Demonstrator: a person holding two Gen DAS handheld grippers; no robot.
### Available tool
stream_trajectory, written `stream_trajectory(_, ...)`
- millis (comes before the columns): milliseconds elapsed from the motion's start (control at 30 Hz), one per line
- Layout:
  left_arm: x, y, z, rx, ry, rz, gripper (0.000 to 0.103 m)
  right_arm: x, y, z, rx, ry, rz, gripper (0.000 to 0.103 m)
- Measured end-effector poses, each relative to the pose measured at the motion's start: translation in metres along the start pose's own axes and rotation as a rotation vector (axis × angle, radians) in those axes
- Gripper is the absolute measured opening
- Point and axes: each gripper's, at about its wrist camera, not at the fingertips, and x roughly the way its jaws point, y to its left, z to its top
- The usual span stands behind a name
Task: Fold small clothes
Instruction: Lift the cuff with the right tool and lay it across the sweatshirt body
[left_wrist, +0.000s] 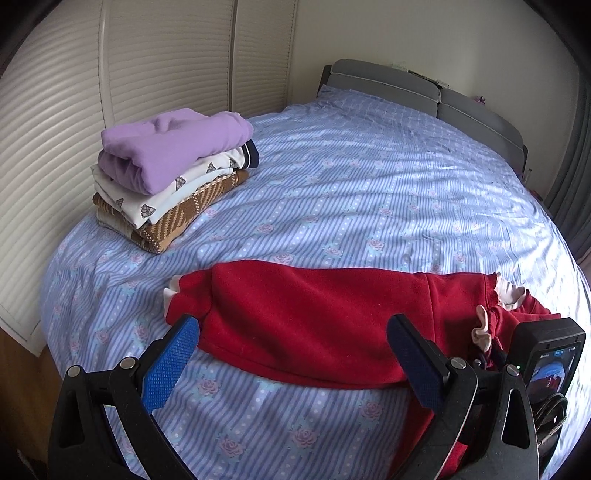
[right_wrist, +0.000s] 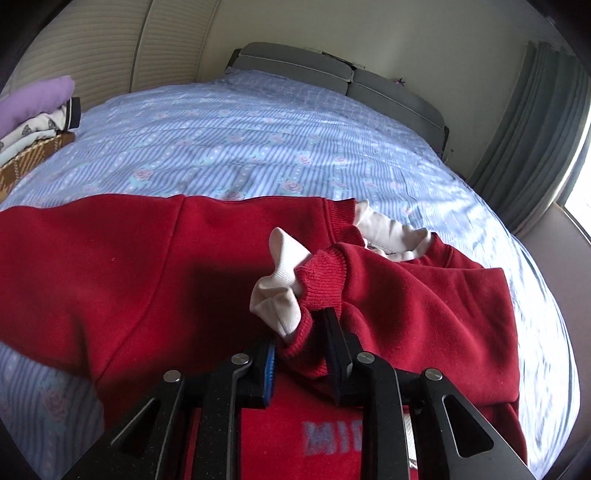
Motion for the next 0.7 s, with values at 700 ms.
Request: stream_trajectory(700, 0.002, -0.139, -0.011, 0.276, 0.025, -0.369, 0.079, -0.073, -0.166, -0.061, 0.405, -0.065, 0.061, 0.043)
